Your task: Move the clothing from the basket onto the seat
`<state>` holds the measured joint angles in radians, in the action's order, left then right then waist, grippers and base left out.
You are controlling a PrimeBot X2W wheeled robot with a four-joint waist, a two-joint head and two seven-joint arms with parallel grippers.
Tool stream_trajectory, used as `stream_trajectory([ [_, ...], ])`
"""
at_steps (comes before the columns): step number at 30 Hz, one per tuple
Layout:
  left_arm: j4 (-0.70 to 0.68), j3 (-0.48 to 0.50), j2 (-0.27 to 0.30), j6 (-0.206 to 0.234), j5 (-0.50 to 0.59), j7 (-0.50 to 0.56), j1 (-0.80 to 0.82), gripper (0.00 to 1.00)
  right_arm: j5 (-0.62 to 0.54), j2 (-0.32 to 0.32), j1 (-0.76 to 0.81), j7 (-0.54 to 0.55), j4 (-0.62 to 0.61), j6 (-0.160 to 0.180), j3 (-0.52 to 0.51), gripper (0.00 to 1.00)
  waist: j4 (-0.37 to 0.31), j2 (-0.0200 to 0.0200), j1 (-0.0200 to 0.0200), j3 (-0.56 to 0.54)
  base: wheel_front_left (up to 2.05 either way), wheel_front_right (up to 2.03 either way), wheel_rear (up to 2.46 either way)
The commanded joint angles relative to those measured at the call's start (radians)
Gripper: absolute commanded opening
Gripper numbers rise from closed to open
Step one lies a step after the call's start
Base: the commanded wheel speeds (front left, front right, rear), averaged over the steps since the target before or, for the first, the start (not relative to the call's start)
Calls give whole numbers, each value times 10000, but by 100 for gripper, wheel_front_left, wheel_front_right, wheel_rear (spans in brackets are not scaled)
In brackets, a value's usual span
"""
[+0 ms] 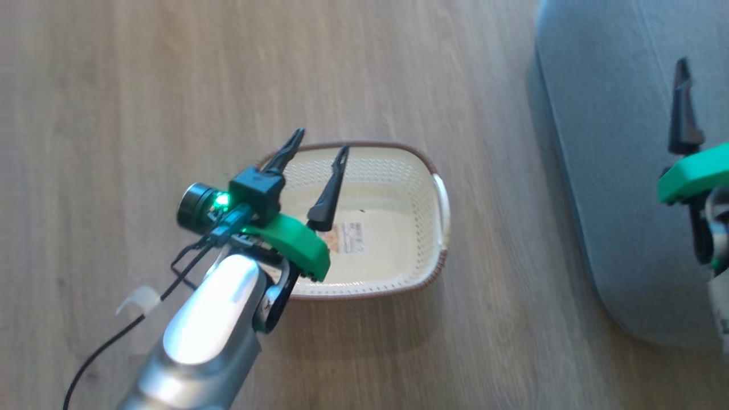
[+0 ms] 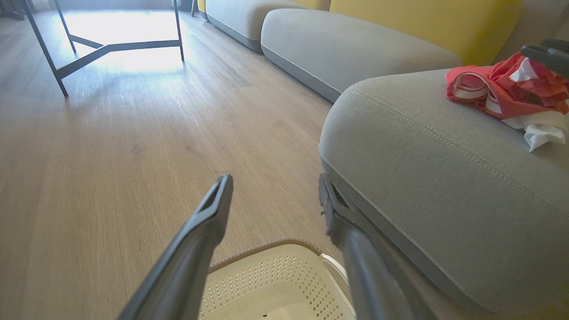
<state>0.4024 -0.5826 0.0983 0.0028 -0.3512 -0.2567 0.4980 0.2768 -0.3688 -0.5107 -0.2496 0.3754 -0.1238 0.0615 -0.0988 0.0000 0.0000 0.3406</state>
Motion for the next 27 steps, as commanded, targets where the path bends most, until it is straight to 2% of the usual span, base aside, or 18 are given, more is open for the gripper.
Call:
stream_trajectory([
  [1, -370, 508, 32, 96, 102, -50, -7, 100, 66, -48, 206, -122, -375, -69, 173, 100, 571, 0, 0, -539, 0, 0, 0],
  [8, -465, 1980, 143, 497, 393, -50, -875, 100, 48, 202, 589, -122, -540, -69, 695, 100, 1292, 0, 0, -1186, 0, 0, 0],
  [13, -610, 3042, 276, 636, 536, -50, -1494, 100, 84, 539, 952, -122, -636, -69, 786, 100, 1548, 0, 0, -1591, 0, 0, 0],
  [20, -934, 4274, 390, 598, 859, -51, -2475, 100, -2, 1019, 1558, -122, -803, -69, 855, 100, 1475, 0, 0, -2017, 0, 0, 0],
  [27, -1198, 4832, 182, 440, 1218, -51, -3229, 100, 41, 1260, 2260, -122, -982, -69, 834, 100, 1240, 0, 0, -2287, 0, 0, 0],
])
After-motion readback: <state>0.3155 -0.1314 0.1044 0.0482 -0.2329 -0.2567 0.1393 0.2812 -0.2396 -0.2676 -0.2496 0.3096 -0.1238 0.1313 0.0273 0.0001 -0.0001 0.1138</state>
